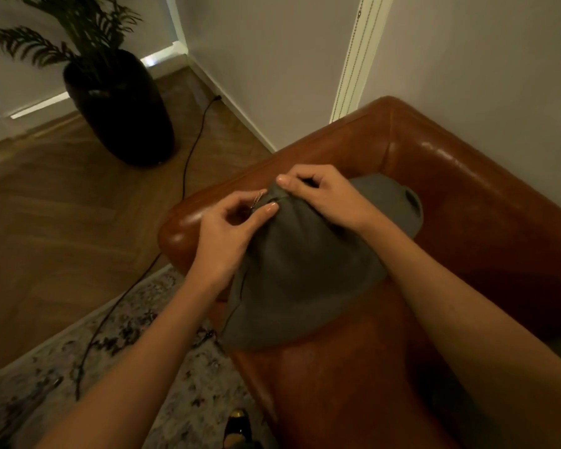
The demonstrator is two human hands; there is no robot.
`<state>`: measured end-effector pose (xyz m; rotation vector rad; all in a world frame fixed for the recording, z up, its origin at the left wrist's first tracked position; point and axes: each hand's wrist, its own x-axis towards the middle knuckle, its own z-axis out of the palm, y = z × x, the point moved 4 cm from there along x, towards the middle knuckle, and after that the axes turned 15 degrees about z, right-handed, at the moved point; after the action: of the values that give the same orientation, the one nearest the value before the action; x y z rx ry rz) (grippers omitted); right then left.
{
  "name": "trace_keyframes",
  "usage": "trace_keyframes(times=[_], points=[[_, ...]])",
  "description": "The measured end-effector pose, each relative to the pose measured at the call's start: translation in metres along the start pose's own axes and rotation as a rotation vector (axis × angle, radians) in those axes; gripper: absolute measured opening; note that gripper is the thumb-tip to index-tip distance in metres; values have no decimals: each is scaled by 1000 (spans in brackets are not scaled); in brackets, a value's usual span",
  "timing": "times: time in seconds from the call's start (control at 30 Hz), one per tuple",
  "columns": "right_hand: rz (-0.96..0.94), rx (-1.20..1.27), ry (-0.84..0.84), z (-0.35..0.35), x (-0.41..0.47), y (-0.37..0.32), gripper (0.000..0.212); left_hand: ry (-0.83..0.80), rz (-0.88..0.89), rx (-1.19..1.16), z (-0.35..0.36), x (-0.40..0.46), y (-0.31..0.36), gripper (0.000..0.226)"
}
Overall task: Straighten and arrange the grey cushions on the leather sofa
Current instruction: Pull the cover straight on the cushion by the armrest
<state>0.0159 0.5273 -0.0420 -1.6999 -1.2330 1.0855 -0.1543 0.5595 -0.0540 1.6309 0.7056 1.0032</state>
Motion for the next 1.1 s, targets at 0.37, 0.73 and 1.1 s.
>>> trace_keyframes(times=[0.37,0.73,1.1], points=[[61,4,101,91,19,1,29,433,-270,-204,-71,-44,-37,17],[698,12,989,-52,-59,134,59,98,-123,201,-120,-90,-53,20],[451,185,757,-39,-74,136,29,146,-114,288,-108,-102,-50,3]])
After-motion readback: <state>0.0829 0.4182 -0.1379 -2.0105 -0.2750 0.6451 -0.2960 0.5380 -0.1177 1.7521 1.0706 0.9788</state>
